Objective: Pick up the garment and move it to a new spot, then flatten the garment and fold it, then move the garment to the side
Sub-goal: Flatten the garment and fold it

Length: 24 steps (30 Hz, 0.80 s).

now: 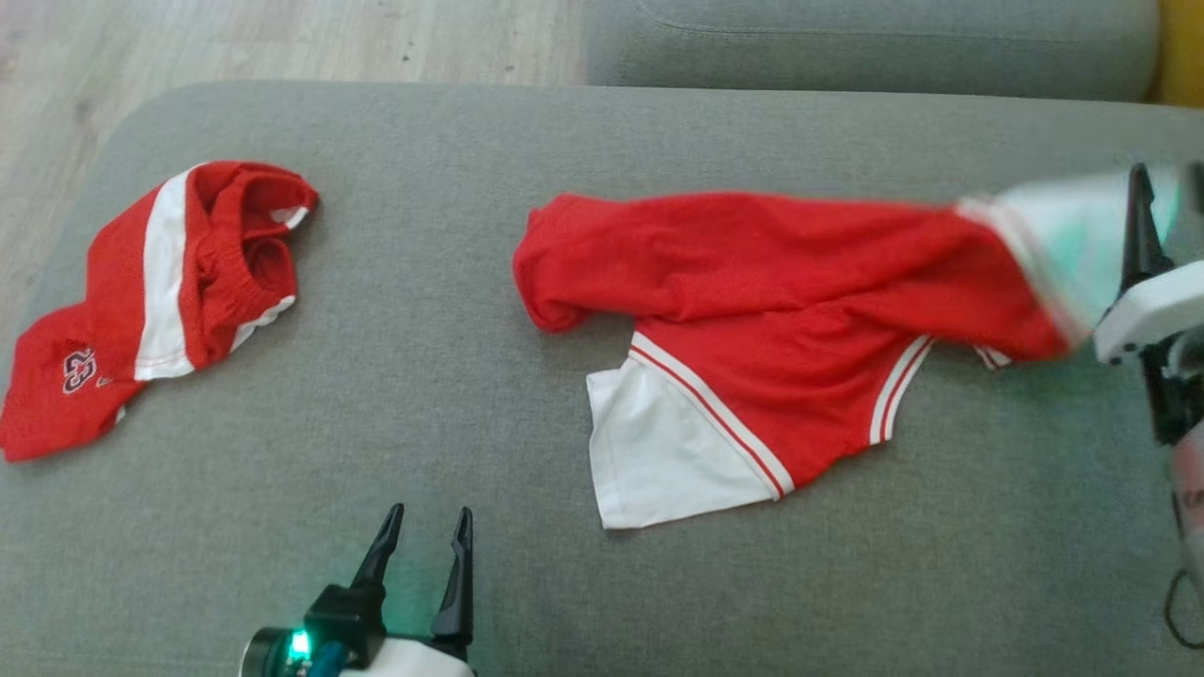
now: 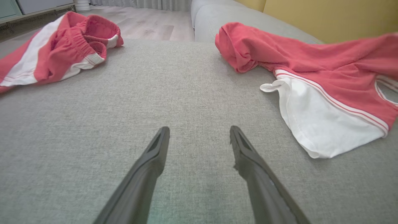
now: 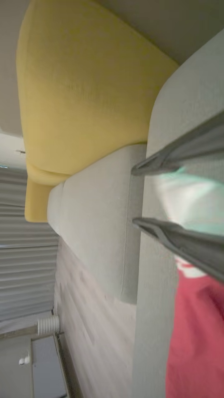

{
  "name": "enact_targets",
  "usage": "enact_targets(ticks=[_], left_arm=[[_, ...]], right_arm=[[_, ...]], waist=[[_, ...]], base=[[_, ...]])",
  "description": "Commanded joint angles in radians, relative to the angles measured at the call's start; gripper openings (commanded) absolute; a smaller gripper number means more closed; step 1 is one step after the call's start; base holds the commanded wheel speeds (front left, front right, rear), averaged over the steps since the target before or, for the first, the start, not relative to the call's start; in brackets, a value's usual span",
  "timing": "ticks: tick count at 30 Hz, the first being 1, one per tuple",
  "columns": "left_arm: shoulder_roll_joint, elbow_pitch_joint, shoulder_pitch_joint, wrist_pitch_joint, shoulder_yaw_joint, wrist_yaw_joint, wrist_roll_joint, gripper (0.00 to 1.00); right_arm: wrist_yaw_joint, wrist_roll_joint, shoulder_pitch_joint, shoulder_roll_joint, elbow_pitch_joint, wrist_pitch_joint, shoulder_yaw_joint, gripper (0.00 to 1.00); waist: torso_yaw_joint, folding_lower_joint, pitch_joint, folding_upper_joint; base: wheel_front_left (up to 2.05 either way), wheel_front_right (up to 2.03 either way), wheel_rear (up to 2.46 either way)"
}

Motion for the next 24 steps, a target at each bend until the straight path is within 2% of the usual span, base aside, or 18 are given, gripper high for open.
enact_targets(ticks=[1,4,6,10,13,19,24], left_arm=[[0.0,-0.02,-0.034,-0.005,0.034,-0.005,0.011,1.0],[0.0,-0.02,-0.031,-0.005,0.036,-0.007,0.013,1.0],[0.0,-0.018,-0.028,-0.005,0.037,-0.008,0.013,1.0],[0.0,-0.014,-0.023,-0.005,0.036,-0.009,0.007,1.0],[0.0,-0.016,-0.025,-0.005,0.03,-0.007,0.001,1.0],[0.0,-0.02,-0.022,-0.005,0.022,0.0,-0.009,1.0],[0.0,-0.023,-0.016,-0.005,0.03,0.004,-0.01,1.0]], right_arm=[[0.007,-0.037,-0.031,0.009,-0.056,-0.006,-0.016,1.0],[0.007,-0.061,-0.003,0.046,-0.098,-0.006,-0.022,1.0],[0.007,-0.071,0.041,0.1,-0.147,-0.006,0.016,1.0],[0.007,-0.015,0.157,0.195,-0.206,-0.006,0.252,1.0],[0.007,0.056,0.224,0.216,-0.186,-0.006,0.394,1.0],[0.007,0.13,0.29,0.232,-0.079,-0.004,0.535,1.0],[0.007,0.144,0.293,0.233,-0.008,0.004,0.629,1.0]], waist=[[-0.005,-0.0001,0.0,0.0],[-0.008,-0.0001,-0.001,0.0],[-0.009,-0.0001,-0.006,0.0],[-0.003,-0.0001,-0.015,0.0],[0.006,-0.0001,-0.015,0.0],[0.024,-0.0001,-0.017,0.0],[0.021,-0.0001,-0.013,0.0]], base=[[0.0,0.0,0.0],[0.0,0.0,0.0],[0.0,0.0,0.0],[0.0,0.0,0.0],[0.0,0.0,0.0],[0.0,0.0,0.0],[0.0,0.0,0.0]])
